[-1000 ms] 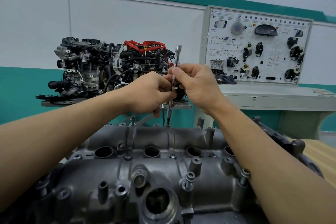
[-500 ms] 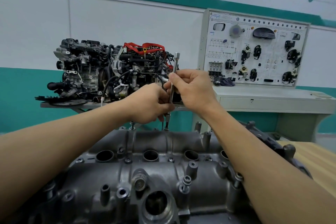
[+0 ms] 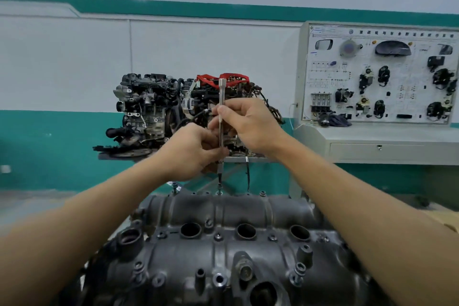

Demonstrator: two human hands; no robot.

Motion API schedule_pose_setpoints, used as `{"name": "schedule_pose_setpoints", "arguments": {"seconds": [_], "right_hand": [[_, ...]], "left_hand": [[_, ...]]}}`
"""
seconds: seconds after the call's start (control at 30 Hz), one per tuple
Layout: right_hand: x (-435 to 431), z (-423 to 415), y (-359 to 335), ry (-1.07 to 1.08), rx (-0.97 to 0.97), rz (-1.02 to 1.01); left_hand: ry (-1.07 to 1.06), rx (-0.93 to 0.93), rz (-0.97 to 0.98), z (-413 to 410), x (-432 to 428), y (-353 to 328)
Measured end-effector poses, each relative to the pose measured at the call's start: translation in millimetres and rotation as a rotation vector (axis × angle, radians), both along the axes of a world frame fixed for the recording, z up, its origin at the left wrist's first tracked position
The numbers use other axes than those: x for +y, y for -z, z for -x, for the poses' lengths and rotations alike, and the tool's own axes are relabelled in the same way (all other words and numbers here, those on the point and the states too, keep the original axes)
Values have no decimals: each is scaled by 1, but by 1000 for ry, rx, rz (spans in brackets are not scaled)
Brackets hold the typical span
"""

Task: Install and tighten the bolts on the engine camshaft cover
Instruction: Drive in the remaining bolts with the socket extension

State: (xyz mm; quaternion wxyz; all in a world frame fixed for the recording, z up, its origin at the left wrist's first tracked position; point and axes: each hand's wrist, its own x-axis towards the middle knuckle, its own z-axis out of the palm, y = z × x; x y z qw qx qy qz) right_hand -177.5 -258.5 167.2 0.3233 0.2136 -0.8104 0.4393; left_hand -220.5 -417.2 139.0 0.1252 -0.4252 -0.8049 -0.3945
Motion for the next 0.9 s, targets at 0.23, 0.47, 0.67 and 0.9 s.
{"name": "schedule_pose_setpoints", "arguments": {"seconds": [0.23, 0.47, 0.67, 0.9], "right_hand": [[9, 2, 16, -121, -54, 118], [11, 1, 18, -107, -41, 155], [3, 7, 21, -56, 33, 229], [3, 2, 17, -155, -86, 197]], "left_hand": [[9, 23, -135, 7, 9, 23], [27, -32, -189, 7, 10, 29], [11, 36, -263, 2, 8, 27], [22, 29, -249, 2, 8, 28]]}}
